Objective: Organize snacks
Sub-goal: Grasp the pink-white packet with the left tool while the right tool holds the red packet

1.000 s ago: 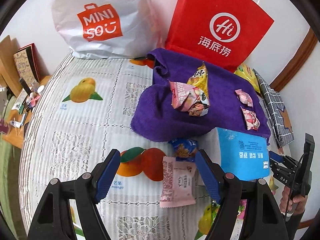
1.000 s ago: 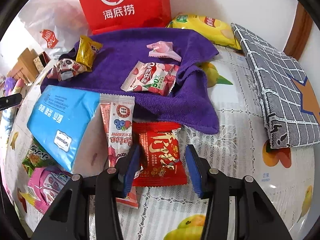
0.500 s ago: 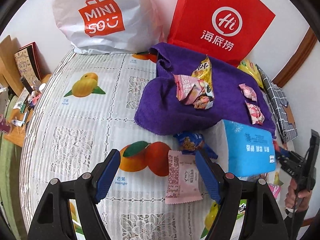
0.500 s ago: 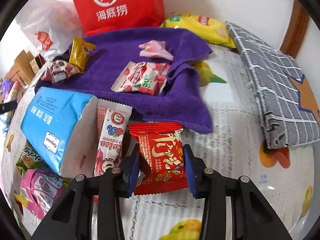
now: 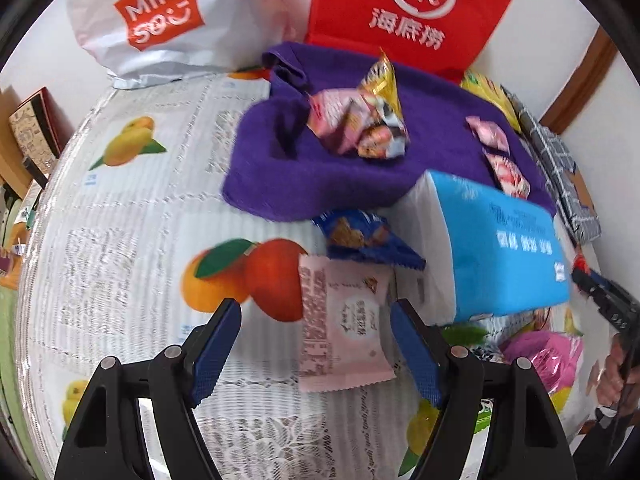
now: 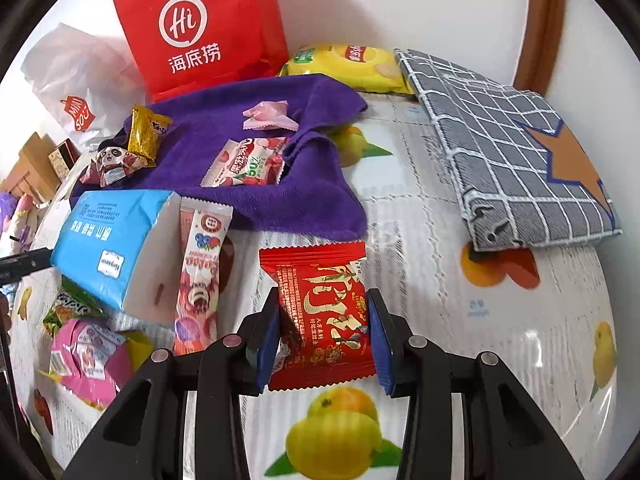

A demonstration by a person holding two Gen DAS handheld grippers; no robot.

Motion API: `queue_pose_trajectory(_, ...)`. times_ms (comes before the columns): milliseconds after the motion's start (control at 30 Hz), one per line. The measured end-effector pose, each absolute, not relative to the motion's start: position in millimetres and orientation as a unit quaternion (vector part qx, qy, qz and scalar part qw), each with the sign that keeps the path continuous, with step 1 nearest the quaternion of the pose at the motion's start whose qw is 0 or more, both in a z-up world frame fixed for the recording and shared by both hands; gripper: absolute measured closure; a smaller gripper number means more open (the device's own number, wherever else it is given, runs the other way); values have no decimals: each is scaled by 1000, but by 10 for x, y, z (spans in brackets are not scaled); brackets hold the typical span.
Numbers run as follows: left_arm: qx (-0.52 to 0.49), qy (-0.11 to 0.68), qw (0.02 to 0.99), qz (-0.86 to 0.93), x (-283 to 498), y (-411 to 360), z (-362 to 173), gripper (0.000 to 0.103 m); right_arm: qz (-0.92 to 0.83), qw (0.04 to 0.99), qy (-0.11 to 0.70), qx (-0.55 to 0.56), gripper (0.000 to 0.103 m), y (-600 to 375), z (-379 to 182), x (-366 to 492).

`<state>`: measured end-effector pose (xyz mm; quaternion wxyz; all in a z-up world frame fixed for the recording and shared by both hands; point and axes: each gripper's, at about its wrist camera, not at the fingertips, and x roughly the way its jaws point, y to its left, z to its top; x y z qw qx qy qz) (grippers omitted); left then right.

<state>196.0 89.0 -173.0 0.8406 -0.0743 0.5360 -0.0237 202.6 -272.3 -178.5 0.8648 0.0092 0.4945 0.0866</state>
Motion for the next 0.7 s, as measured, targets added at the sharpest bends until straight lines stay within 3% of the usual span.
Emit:
queue_pose_trajectory(267,-44,539,841,-18,1975,716,-1854,32,83,867,491,12,63,-2808,-1765,1875)
queue_pose_trajectory(367,-26,534,845,-12,1981,677,-1864,40,82,865,494,14,63,-2822,-1793,1842)
queue_pose_trajectory(433,-16,531,847,-9,1974,670,-1857,54,82,865,495,13,63,-2819,-1805,1832)
queue_pose_trajectory(500,-1,531,847,-12,1950,644,-1843,62,84,865,495,10,63,-2815,-1805,1826)
queue_pose_trajectory(700,9,520,854,-5,1819,661,-1852,61,90,867,489,15,63,-2782,-1778,1805)
